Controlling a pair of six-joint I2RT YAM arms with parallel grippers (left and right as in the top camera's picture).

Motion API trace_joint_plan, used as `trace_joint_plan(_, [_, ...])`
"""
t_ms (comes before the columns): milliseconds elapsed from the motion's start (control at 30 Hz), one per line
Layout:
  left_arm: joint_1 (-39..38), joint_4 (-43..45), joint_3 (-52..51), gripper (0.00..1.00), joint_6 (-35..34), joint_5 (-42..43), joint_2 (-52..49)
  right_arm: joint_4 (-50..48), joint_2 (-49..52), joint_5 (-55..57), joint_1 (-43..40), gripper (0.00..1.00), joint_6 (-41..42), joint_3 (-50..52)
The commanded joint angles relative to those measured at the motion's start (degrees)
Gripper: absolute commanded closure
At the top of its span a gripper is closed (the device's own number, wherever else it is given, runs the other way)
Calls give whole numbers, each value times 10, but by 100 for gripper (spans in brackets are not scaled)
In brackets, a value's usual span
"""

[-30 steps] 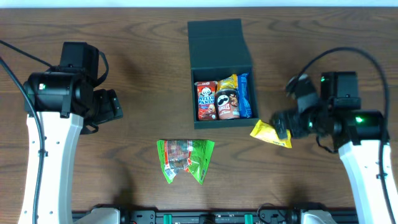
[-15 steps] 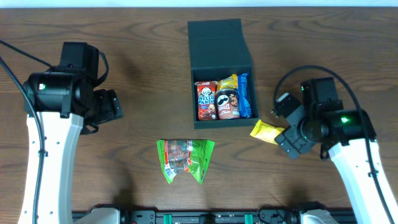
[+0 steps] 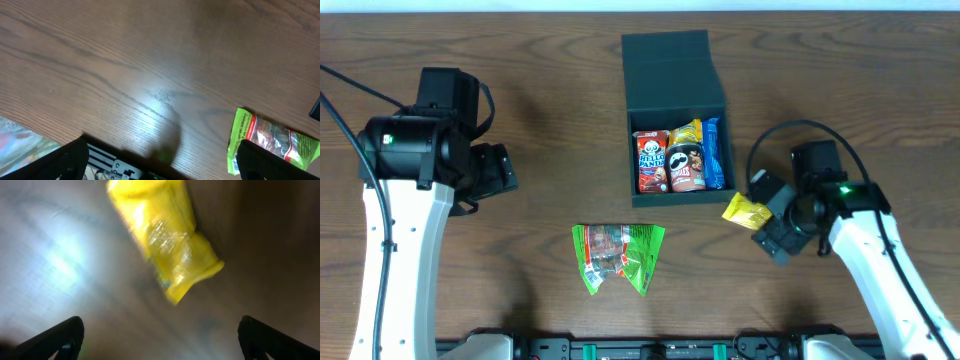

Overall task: Pack container
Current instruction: 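Lift the yellow packet and carry it left toward the box, then raise the yellow packet over the box's right wall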

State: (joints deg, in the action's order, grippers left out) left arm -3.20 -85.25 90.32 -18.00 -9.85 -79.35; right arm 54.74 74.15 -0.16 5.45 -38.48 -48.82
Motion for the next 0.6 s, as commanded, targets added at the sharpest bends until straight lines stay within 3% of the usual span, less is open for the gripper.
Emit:
trace_joint_plan(0, [3,-2,-2,5,-2,-8,0,-38,30,1,-3,1,-24,1])
trace_joint_plan(333, [3,-2,-2,5,-2,-8,0,-78,182,2,-3,1,-53,1])
trace_joint_plan(567, [3,-2,-2,5,-2,-8,0,-119,232,28,-3,1,-57,1])
